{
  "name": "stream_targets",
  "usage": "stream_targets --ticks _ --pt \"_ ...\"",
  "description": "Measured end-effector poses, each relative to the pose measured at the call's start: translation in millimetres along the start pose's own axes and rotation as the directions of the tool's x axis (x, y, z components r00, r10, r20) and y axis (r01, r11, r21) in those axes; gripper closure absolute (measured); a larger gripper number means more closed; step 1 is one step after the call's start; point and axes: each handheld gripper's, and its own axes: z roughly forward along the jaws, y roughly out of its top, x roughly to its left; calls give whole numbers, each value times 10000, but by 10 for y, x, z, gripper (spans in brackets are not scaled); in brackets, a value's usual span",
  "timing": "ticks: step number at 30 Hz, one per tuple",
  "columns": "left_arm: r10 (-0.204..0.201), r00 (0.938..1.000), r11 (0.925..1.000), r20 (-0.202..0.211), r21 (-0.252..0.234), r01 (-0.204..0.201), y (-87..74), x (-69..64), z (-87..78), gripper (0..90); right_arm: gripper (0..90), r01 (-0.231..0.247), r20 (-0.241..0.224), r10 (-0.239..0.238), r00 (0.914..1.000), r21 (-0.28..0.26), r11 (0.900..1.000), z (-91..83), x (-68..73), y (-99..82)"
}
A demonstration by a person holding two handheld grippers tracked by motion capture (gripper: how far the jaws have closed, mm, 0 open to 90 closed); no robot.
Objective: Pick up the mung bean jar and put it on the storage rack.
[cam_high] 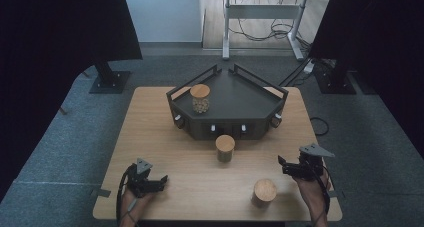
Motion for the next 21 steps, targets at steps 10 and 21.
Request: stream_targets --ticks 10,21 --pt "-1 10000 10000 3 6 1 0 0 1 52 59 13 -58 -13 10000 -83 10000 -8 93 119" --pt "9 10000 10000 6 15 -9 0 -3 1 47 57 46 -226 -55 9997 -436 9990 -63 233 212"
